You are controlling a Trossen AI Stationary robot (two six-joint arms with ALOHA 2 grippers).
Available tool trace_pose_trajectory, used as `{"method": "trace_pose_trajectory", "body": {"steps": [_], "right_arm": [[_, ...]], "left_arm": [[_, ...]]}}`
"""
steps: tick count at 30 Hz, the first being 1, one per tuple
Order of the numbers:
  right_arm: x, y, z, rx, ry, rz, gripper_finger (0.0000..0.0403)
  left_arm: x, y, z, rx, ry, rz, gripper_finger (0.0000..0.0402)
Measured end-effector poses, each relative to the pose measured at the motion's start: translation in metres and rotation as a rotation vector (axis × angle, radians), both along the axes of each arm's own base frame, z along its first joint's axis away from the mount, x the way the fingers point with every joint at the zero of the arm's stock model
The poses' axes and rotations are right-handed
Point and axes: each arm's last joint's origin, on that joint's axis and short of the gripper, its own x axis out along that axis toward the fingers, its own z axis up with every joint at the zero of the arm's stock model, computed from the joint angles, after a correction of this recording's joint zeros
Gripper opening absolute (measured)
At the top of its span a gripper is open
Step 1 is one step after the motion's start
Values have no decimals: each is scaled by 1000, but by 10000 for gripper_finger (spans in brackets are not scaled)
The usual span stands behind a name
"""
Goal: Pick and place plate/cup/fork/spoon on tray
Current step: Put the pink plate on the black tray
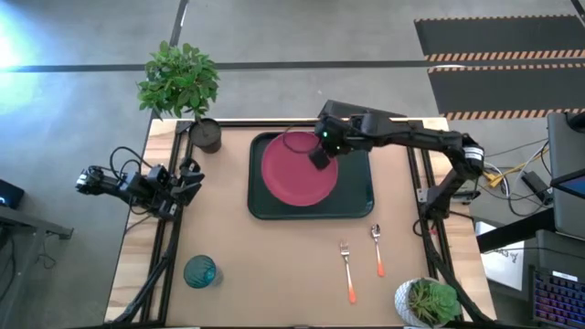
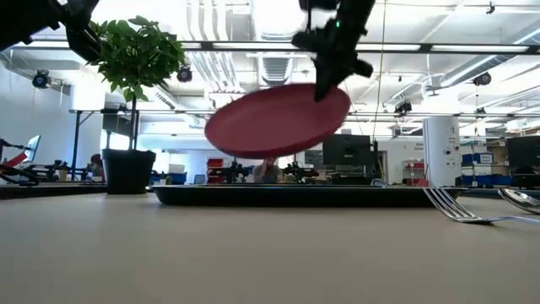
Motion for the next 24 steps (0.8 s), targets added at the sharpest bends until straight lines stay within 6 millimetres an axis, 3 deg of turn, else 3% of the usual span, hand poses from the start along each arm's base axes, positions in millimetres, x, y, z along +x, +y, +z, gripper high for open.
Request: {"method": "trace_pose_trajectory", "body": {"steps": [10,24], "right_arm": [[-12,-23,-36,116,71,-40,7],[-27,-26,-96,226,81,-91,8]], "left_arm": [[0,0,0,0,0,0,123],[0,0,0,0,1,0,123]]}}
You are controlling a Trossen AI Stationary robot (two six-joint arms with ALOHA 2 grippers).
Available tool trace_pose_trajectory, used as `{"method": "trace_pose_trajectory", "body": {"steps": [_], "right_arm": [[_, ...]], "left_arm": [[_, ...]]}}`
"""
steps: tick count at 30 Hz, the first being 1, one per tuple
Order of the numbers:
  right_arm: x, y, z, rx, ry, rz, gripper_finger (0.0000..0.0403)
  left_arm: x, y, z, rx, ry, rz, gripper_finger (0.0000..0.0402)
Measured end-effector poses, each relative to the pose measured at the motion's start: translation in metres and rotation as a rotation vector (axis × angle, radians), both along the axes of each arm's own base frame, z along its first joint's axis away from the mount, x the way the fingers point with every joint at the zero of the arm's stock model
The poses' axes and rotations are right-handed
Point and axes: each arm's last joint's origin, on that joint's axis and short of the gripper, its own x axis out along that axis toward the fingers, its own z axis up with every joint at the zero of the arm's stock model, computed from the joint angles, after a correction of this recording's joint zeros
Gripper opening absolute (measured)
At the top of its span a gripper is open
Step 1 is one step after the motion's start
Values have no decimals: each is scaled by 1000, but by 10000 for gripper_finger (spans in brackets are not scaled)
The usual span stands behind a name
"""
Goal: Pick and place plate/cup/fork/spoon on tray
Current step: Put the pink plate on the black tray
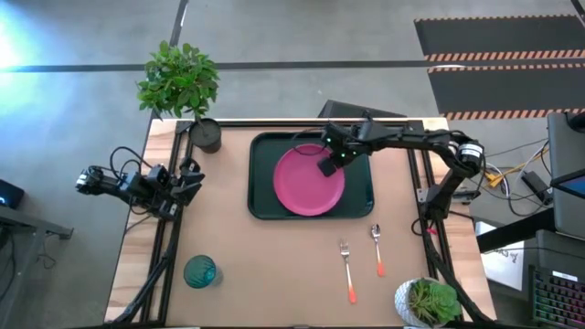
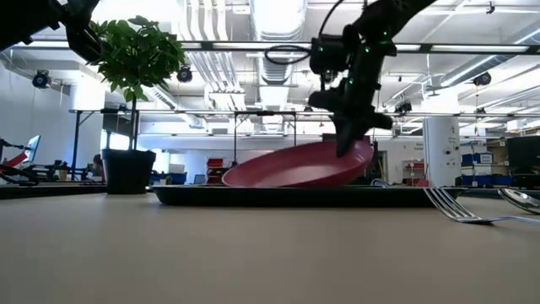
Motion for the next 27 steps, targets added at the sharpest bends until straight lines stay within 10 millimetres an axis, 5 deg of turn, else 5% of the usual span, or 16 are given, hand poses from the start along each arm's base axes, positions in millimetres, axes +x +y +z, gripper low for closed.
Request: {"method": "trace_pose_trajectory", "body": {"steps": [27], "right_arm": [[-28,10,-77,13,-79,-87,9]], "left_arm": [[0,0,0,-1,2,1,123]]}}
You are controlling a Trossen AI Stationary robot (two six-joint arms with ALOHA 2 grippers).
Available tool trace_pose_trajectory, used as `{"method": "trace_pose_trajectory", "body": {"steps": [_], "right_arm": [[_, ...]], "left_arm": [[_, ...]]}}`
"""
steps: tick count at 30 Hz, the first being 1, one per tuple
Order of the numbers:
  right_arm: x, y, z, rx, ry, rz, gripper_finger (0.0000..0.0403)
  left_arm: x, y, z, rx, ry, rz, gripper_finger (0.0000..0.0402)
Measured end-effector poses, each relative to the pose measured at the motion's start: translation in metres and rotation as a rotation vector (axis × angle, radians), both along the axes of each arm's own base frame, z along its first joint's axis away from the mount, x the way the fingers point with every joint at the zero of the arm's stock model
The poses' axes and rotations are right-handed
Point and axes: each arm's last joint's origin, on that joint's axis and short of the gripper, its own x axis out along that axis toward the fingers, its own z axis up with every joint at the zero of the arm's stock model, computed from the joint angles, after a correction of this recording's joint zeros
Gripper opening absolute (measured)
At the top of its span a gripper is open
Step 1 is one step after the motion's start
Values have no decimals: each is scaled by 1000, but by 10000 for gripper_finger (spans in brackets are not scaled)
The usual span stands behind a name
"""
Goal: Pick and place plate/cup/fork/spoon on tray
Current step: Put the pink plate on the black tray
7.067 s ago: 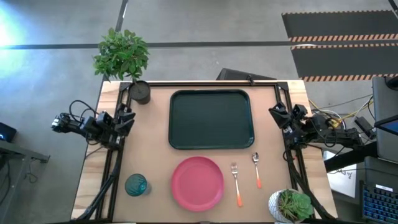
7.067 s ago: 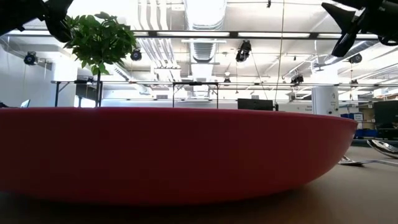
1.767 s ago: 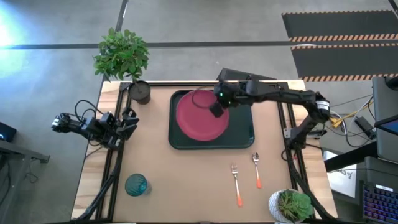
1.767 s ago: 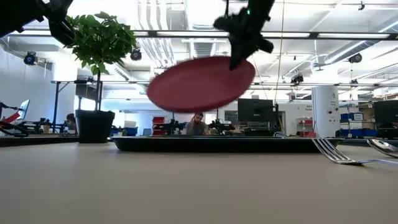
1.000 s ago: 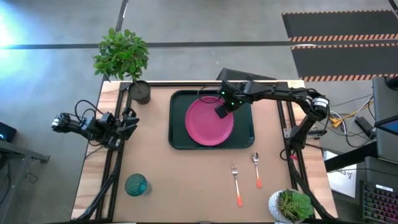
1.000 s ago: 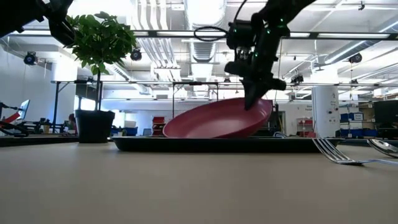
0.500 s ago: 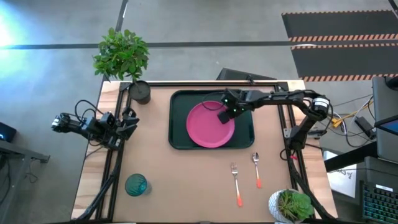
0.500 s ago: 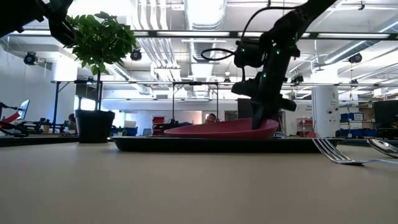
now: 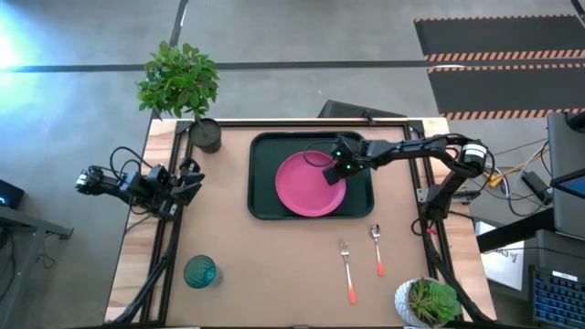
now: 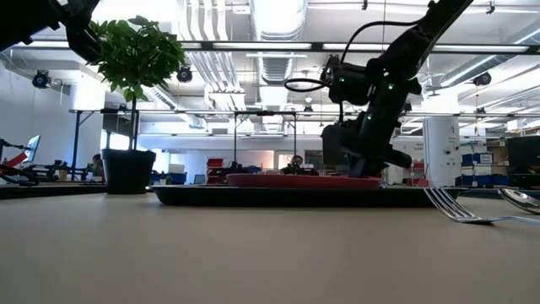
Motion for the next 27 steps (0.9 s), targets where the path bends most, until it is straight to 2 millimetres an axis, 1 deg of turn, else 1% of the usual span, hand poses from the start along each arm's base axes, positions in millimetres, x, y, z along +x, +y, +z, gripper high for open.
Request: {"method": "trace_pose_trajectory", "body": {"steps": [12,15,18,24,27], "right_arm": [[0,0,-1,-3,-9,-3,9],[1,0,0,-6,-12,1,16],[3,-1,1,-17,-14,4,38],[2,-1,-1,-37,5,4,110],[3,0,0,-44,3,5,139]], "left_arm": [[0,0,0,-1,1,1,123],[0,0,0,-2,1,1,123],[0,0,0,-1,1,1,123],[0,0,0,-2,2,1,123],[0,0,0,-2,2,0,123]]}}
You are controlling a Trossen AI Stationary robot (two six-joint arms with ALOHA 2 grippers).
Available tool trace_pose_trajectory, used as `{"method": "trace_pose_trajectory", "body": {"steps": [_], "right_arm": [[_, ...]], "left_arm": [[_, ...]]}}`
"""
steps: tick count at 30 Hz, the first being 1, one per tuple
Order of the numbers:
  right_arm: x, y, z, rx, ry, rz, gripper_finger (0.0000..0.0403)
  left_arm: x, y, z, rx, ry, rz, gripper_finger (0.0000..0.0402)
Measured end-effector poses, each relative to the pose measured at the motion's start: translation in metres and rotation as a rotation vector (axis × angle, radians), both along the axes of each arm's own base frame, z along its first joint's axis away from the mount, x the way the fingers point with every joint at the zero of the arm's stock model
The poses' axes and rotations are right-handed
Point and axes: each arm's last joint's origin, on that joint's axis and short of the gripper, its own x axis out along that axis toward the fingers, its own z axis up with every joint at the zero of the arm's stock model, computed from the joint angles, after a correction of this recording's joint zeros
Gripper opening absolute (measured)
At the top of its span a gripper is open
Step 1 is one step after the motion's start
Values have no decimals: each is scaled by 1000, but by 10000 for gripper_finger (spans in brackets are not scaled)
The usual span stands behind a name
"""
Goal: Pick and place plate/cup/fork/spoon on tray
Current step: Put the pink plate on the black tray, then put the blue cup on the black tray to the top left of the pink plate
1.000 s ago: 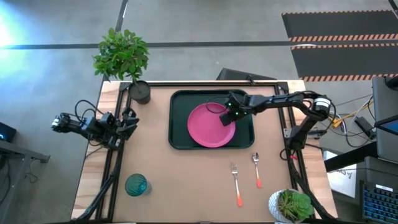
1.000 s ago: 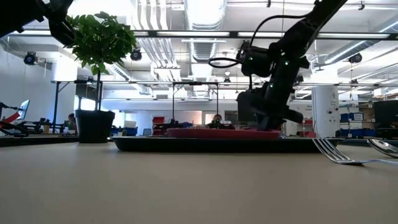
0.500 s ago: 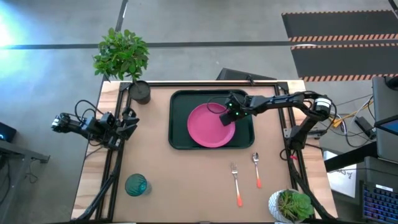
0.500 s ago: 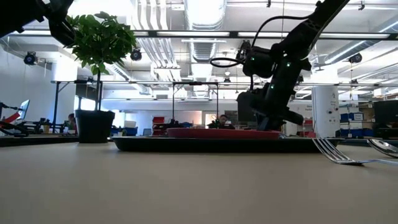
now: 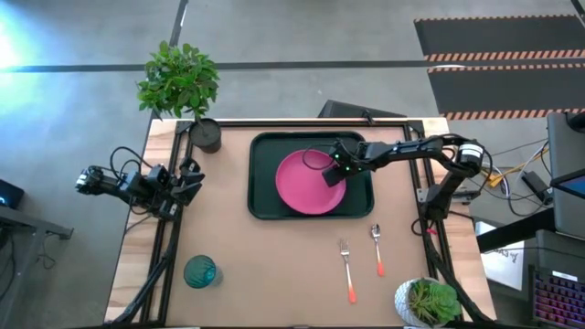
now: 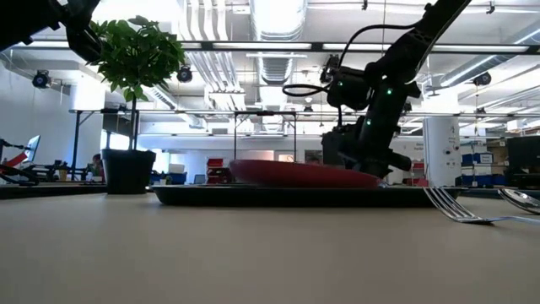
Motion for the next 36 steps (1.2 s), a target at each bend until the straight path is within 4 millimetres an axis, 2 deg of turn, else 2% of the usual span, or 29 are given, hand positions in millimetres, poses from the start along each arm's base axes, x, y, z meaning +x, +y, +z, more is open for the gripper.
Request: {"method": "trace_pose_trajectory", "body": {"steps": [3,8,15,21,26,30,36], "right_arm": [[1,0,0,0,-4,-1,154],[7,-2,9,-13,-28,15,152],[27,-8,41,-57,-72,79,151],[52,-4,98,-113,-96,212,150],[67,7,157,-179,-149,305,151],[75,21,200,-233,-236,367,148],[80,48,247,-296,-351,459,147]], "left_arm": [[0,0,0,1,0,0,123],[0,0,0,0,0,0,123],[0,0,0,-1,3,4,123],[4,4,-8,-67,127,171,123],[9,6,-12,-38,381,275,123],[6,7,-9,-52,527,281,123],[-8,9,3,-151,774,197,123]]}}
